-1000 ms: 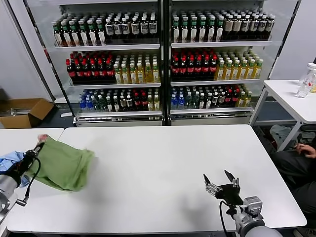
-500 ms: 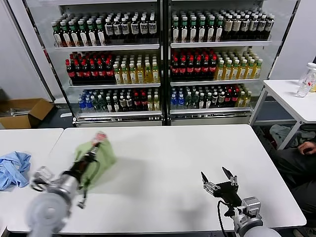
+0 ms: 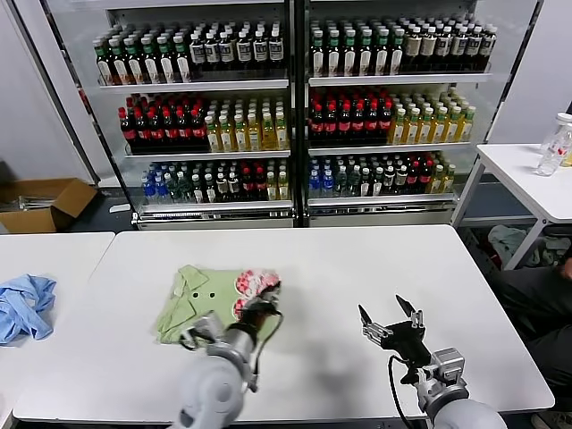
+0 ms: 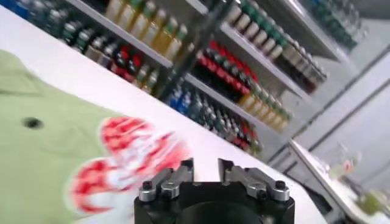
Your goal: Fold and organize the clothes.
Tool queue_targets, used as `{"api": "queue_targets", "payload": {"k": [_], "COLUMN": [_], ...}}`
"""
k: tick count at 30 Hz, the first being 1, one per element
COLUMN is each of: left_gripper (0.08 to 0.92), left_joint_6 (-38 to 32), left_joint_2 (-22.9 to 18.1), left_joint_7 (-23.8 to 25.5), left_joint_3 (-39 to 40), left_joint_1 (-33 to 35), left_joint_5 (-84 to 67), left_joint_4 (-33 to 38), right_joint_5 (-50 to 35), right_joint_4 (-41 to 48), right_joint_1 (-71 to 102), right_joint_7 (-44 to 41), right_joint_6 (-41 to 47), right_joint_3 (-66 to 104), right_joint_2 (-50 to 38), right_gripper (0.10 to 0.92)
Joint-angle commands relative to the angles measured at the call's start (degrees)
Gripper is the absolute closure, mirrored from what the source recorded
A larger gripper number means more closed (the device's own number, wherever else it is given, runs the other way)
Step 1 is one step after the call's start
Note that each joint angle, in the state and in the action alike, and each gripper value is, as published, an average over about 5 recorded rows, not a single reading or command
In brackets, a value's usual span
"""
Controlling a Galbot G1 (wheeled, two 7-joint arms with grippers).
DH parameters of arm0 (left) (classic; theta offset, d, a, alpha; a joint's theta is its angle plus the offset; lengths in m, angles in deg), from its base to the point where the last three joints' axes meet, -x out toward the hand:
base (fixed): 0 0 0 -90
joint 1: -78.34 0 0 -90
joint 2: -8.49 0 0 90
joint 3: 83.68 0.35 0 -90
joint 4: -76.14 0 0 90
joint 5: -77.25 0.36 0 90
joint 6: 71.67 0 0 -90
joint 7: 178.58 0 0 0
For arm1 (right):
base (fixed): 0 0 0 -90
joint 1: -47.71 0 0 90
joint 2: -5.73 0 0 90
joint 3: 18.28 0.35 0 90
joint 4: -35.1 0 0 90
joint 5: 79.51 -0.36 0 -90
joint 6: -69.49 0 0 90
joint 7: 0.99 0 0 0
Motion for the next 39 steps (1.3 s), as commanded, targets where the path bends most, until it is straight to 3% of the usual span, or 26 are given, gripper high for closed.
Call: {"api": "queue_targets", "payload": {"k": [1, 7, 14, 18, 31, 39], "left_gripper": [0.604, 0.431, 0.232, 0.181, 0.177, 0.177], "left_joint_6": [-1.41, -2.56, -5.86, -6.40, -6.81, -6.94], "left_joint_2": [-6.35, 3.22, 11.33, 12.04, 11.24, 11.11], "left_joint_7": [1.25, 2.60, 4.08, 4.33, 4.16, 3.93], "left_joint_3": [5.36, -5.94, -22.50, -25.78, -27.71, -27.71], "left_joint_1": [-1.25, 4.63, 12.66, 15.93, 18.23, 18.75], "left_joint_5": [8.39, 5.73, 6.26, 5.71, 6.07, 6.07], "left_joint_4": [-0.08, 9.72, 11.46, 12.39, 12.80, 12.73], "right_joint_5": [-0.27, -0.16, -1.67, -3.98, -12.45, -14.63], "right_joint_4": [1.33, 3.43, 11.84, 18.01, 30.58, 33.23], "right_joint_1": [-3.42, -9.10, -19.01, -25.06, -35.00, -36.72], "right_joint_7": [-0.08, 1.83, 4.10, 5.55, 8.50, 8.86], "right_joint_6": [-0.22, -0.10, 4.67, 8.26, 12.31, 12.20], "right_joint_3": [-2.48, -8.76, -22.11, -28.79, -34.18, -33.82], "right_joint_2": [0.24, 2.42, 8.73, 13.50, 19.71, 20.24], "right_gripper": [0.203, 0.203, 0.203, 0.203, 0.209, 0.402]}}
